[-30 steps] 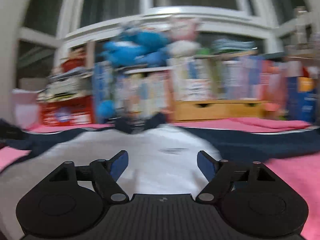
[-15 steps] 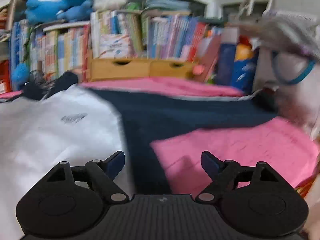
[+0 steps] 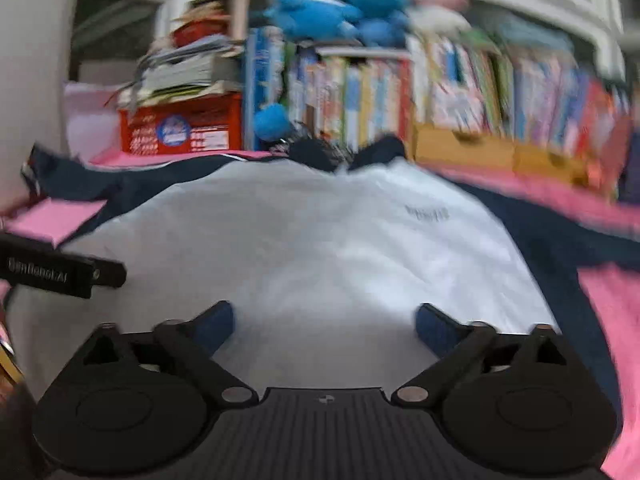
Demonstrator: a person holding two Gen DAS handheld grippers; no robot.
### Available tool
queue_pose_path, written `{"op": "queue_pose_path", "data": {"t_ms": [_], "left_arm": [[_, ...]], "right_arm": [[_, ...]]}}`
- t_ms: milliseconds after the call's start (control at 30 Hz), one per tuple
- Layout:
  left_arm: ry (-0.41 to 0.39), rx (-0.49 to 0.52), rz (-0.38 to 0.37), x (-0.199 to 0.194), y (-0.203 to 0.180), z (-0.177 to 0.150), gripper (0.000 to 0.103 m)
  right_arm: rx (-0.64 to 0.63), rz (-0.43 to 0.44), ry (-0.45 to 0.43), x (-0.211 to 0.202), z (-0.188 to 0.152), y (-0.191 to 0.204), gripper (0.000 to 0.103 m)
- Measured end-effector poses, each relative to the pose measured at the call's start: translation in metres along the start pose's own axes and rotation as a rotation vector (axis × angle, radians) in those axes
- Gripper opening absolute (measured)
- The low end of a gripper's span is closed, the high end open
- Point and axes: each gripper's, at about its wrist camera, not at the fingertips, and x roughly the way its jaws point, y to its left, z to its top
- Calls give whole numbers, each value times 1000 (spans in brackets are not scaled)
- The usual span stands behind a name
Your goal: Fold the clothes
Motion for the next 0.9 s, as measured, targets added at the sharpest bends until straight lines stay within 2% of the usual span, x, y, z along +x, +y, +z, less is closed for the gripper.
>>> {"op": "queue_pose_path", "data": {"t_ms": [33,133,233,467,567,633,700,767,900], "left_arm": [[10,8,8,-2,-5,0,103],[22,34,30,-14,-19,-9,103],[51,31,20,-30,-24,-17,103],[112,28,-5,-89,-19,-50,103],[126,25,-34,-117,-16,-70,103],[117,24,-62,-136,-15,-84,103],[105,27,-46,-140,-14,-86,103],[92,30,-30,-142,-13,-88,103],[108,-10,-25,-132,-5,-88,103]], "right_arm": [[37,-16,12,-3,0,-3,103],[14,-52,25,-18,-1,4,103],[-9,-73,22,-37,-4,12,103],[-31,-78,-60,-124,-13,30,103],[46,-65,-91,-167,-28,36,103],[130,-25,-78,-189,-39,39,103],[172,10,-84,-204,-49,44,103],[177,-16,-93,-208,-53,48,103],[108,-125,-84,-198,-49,58,103]]}}
